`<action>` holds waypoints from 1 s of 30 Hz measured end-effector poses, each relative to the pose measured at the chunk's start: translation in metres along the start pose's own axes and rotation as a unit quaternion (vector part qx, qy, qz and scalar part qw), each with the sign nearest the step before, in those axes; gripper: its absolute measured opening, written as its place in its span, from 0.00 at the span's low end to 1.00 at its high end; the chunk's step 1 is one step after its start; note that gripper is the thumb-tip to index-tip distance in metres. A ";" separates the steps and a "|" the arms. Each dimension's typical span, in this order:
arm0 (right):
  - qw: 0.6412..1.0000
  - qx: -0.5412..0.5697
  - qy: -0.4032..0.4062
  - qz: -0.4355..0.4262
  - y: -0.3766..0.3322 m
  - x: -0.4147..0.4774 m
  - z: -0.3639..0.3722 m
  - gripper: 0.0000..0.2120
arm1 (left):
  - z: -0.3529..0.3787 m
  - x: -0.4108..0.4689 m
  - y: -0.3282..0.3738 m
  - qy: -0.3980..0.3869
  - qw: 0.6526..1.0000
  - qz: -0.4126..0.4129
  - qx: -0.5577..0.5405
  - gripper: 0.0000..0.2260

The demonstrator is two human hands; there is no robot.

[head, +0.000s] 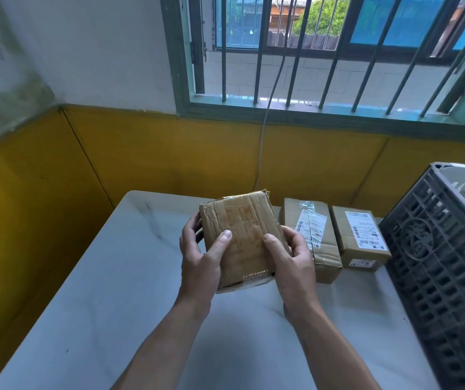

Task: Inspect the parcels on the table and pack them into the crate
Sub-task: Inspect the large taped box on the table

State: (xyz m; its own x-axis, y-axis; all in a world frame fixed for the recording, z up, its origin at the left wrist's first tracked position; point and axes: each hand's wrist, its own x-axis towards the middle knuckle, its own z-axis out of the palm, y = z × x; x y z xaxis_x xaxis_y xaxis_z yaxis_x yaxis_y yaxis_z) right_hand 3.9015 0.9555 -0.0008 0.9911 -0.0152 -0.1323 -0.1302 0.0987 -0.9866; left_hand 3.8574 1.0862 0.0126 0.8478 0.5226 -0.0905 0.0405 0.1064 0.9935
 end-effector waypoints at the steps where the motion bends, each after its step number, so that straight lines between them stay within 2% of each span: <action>1: 1.000 0.000 -0.006 0.001 0.000 -0.001 0.000 0.08 | 0.000 0.000 0.000 -0.001 1.000 -0.003 -0.005 0.28; 7: 1.000 0.029 -0.003 0.004 -0.001 -0.003 0.002 0.08 | 0.000 0.006 -0.008 0.017 0.999 0.012 -0.024 0.19; 13: 0.999 0.039 0.004 0.014 -0.002 -0.001 0.000 0.06 | -0.001 0.008 -0.008 0.017 1.000 0.010 -0.002 0.25; 16: 0.998 0.056 0.006 0.016 0.000 0.000 -0.001 0.08 | -0.005 0.011 -0.007 0.013 1.000 -0.004 0.002 0.19; 19: 0.998 0.056 0.007 0.005 0.002 -0.002 -0.001 0.10 | -0.008 0.012 -0.005 0.010 1.000 -0.018 -0.014 0.25; 21: 0.999 0.048 0.020 -0.004 0.003 -0.001 -0.001 0.11 | -0.009 0.013 -0.005 0.018 0.999 -0.011 -0.027 0.26; 26: 0.997 0.062 0.046 0.002 -0.001 0.002 -0.002 0.18 | -0.005 0.007 -0.011 0.049 0.996 -0.006 -0.071 0.24; 29: 0.998 0.056 0.035 0.012 -0.002 0.000 0.001 0.32 | -0.003 0.002 -0.014 0.064 0.992 -0.026 -0.107 0.24; 30: 0.998 0.057 0.030 0.018 -0.001 -0.001 0.003 0.33 | -0.002 0.002 -0.014 0.065 0.991 -0.031 -0.112 0.24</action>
State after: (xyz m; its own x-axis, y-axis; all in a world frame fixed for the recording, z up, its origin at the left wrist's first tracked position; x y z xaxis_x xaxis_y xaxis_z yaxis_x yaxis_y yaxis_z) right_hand 3.9008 0.9579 0.0008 0.9820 -0.0692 -0.1756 -0.1574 0.2132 -0.9643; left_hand 3.8571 1.0877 -0.0020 0.7718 0.6118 -0.1732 -0.0406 0.3192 0.9468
